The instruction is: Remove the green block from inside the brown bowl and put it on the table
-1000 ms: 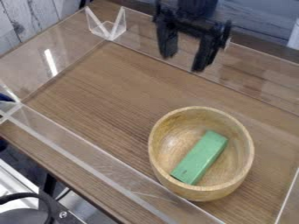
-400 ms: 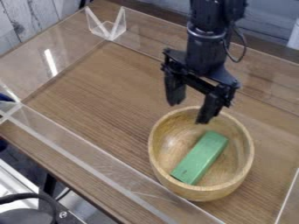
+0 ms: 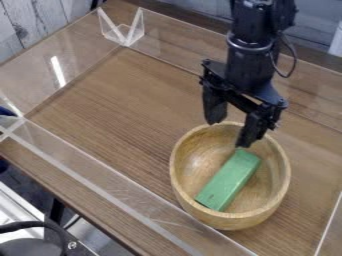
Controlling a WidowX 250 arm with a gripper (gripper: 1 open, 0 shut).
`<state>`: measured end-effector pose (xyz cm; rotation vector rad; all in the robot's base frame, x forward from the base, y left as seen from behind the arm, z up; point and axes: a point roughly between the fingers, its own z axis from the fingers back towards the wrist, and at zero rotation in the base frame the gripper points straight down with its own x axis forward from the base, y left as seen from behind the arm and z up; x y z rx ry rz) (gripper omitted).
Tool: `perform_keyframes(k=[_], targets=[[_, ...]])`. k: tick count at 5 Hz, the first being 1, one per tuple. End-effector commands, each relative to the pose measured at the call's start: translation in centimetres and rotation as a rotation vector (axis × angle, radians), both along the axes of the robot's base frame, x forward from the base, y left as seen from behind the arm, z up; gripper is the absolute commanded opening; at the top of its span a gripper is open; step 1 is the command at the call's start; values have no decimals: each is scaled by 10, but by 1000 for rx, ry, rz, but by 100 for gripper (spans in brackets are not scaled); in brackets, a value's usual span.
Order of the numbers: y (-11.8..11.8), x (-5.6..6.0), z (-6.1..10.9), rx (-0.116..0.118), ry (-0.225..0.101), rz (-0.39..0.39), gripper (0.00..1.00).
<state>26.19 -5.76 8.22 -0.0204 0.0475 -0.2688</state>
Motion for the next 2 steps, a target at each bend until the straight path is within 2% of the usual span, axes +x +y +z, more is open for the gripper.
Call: perform_keyframes(k=[1, 2], targets=[[-1, 5, 3, -27, -38, 1, 100], [1, 0, -7, -43, -20, 11, 100]])
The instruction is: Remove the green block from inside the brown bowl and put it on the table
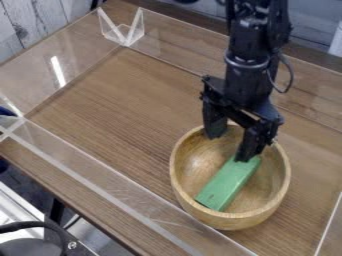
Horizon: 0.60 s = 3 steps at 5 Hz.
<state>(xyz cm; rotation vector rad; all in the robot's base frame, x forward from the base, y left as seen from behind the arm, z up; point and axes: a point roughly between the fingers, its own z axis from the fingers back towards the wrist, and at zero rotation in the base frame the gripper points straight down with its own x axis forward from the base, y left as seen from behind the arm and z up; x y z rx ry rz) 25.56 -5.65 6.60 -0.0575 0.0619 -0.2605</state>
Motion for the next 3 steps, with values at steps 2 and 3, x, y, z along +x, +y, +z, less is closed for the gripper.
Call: perform_keyframes(k=[2, 3], targets=[[-9, 5, -28, -12, 20, -50, 100], [-14, 6, -33, -29, 42, -57, 100]])
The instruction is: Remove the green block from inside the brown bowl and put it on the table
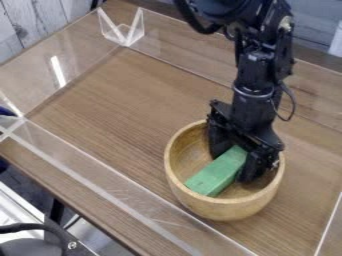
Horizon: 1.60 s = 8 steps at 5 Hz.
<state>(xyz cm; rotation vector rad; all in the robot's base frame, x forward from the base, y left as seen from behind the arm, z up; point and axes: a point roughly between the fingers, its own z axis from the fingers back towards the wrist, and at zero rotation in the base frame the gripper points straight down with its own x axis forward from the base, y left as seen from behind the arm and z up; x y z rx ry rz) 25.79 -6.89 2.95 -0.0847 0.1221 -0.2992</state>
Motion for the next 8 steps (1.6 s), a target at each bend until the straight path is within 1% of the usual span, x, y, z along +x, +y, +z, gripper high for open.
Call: perform_keyframes(k=[1, 3, 5, 7, 8], targets=[[-3, 3, 4, -27, -4, -15, 100], [4, 3, 0, -35, 4, 18, 100], [-6, 5, -8, -1, 17, 0, 100], [2, 4, -9, -43, 61, -1, 100], [1, 10, -15, -55, 60, -9, 100]])
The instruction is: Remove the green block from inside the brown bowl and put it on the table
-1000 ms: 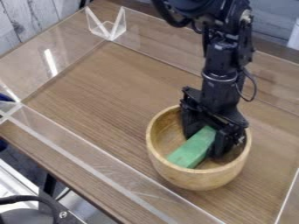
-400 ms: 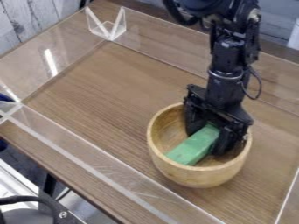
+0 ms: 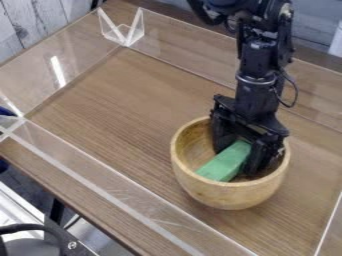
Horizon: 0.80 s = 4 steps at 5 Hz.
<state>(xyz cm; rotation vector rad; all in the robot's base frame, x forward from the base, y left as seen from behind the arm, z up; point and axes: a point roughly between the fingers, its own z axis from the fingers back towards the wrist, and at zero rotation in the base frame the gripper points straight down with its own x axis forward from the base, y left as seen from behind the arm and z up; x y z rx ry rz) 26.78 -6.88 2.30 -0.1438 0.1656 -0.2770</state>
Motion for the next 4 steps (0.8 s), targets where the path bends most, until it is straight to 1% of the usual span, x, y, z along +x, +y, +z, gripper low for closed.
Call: perform_keyframes(k=[1, 2, 3, 4], targets=[[0, 5, -13, -17, 5, -39, 100], [4, 6, -9, -9, -4, -39, 0], [7, 6, -5, -1, -12, -40, 0], [8, 3, -1, 7, -9, -30, 0]])
